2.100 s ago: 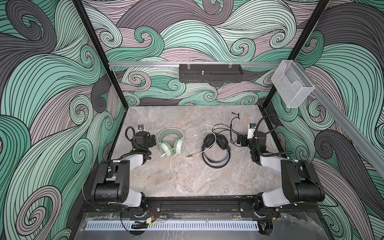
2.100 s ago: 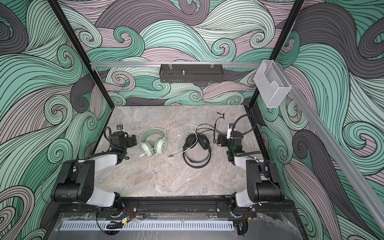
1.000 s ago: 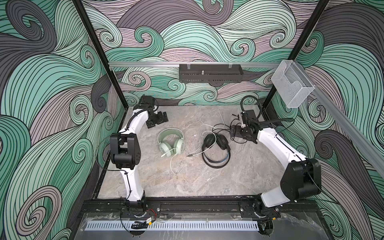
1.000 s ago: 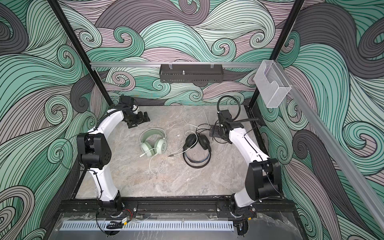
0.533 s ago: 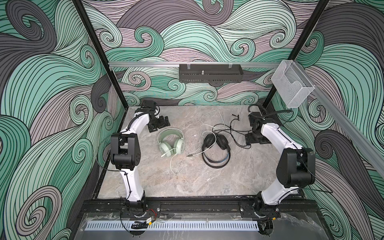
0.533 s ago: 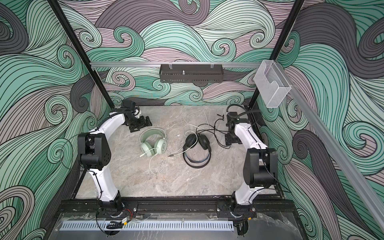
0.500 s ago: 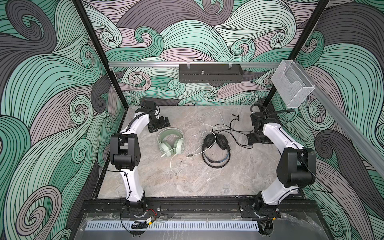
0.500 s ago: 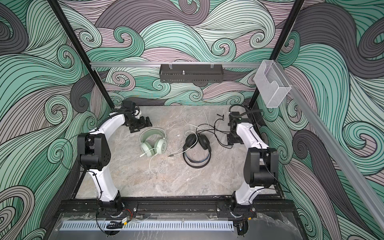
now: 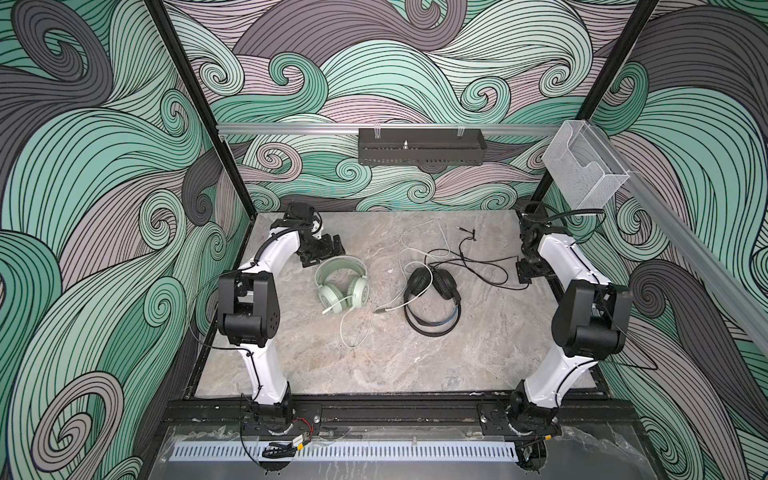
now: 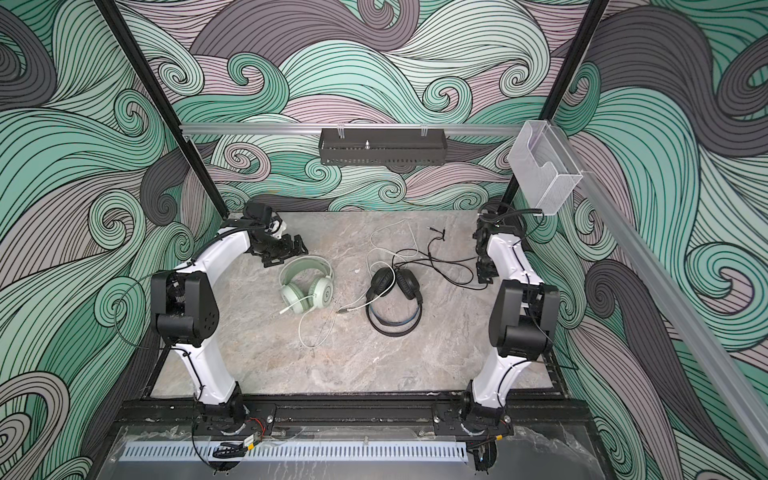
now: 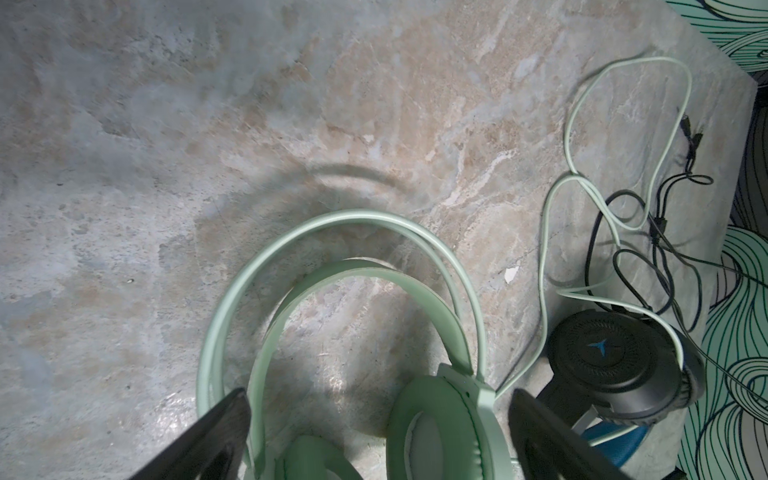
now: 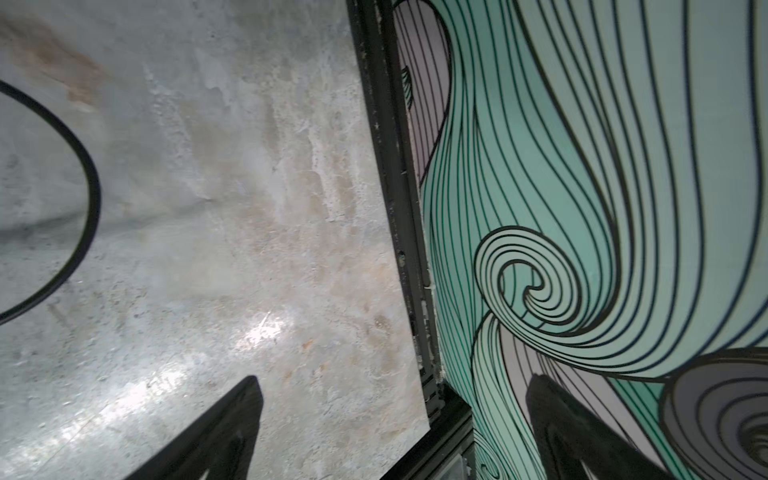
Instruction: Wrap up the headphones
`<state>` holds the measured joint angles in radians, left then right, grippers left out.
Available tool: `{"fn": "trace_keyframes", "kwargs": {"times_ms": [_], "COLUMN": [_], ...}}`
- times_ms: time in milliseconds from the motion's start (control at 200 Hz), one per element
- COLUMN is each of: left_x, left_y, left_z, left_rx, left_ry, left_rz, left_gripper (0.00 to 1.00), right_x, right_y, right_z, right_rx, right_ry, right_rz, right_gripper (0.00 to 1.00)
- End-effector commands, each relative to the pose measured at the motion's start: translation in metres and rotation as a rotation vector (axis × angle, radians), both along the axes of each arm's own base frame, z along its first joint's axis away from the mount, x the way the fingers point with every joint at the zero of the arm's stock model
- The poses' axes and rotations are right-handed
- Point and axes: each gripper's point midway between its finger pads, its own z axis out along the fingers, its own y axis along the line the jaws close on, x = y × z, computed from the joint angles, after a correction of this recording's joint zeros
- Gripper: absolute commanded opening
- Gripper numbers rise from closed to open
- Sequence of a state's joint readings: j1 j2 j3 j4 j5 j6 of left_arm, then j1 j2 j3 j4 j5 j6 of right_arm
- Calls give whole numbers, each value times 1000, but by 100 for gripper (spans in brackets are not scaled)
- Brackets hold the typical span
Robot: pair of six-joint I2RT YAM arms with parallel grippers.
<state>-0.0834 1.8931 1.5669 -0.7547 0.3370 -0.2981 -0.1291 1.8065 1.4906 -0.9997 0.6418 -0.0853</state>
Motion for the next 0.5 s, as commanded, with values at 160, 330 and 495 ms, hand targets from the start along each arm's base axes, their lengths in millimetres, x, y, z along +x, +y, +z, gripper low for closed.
{"fn": "trace_keyframes", "kwargs": {"times_ms": [160, 330, 495], "left_x": [0, 0, -4], "left_y": [-8, -10, -16], "left_z": [12, 11, 15], "left_rx": [7, 5, 7], "left_ry": [-25, -11, -19], "left_rz": [-52, -59, -76], "left_gripper": [99, 99, 98], "right_x": [7, 31, 59], "right_y": [-9, 16, 68], "right_z": [46, 93, 127], "right_rx": [-90, -147, -222], "right_ry": [-60, -184, -281], "right_rz": [54, 157, 349], "right_gripper": [100, 100, 100]}}
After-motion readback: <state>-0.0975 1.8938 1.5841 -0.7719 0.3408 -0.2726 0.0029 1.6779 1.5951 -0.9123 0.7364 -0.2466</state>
